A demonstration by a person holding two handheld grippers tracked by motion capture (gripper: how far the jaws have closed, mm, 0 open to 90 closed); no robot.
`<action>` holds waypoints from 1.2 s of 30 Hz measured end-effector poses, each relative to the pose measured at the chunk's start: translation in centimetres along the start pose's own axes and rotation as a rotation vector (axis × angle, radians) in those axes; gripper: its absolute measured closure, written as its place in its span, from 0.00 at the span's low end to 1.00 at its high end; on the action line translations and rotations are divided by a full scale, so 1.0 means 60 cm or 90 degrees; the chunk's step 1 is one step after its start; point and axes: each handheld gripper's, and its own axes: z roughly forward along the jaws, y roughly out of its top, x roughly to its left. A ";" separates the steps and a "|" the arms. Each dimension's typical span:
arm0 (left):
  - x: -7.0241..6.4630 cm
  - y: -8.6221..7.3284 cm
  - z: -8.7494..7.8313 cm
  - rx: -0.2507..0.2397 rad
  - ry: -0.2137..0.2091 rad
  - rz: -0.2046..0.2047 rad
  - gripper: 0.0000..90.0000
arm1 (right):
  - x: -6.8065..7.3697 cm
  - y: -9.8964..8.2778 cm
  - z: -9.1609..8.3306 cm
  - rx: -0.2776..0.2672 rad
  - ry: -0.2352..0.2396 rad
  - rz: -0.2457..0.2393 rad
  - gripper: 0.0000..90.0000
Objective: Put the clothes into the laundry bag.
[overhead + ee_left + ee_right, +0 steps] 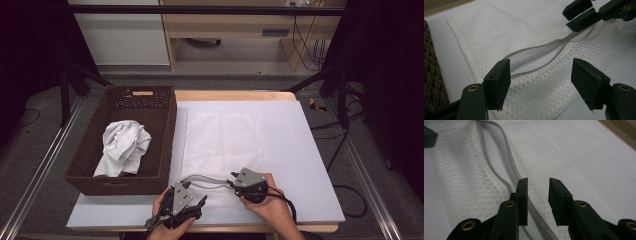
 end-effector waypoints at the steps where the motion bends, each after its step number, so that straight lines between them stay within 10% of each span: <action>1: 0.000 0.000 0.000 0.000 0.001 0.000 0.36 | 0.000 0.000 0.000 0.000 0.000 0.000 0.78; 18: 0.000 0.003 -0.005 -0.007 0.004 0.008 0.37 | 0.023 0.013 0.048 0.067 -0.034 -0.079 0.74; 26: -0.003 0.003 -0.005 -0.012 0.004 0.010 0.37 | 0.008 0.010 0.041 0.065 -0.072 -0.052 0.78; 36: -0.002 0.004 -0.006 -0.014 0.005 0.009 0.37 | 0.003 0.006 0.038 0.069 -0.034 -0.030 0.98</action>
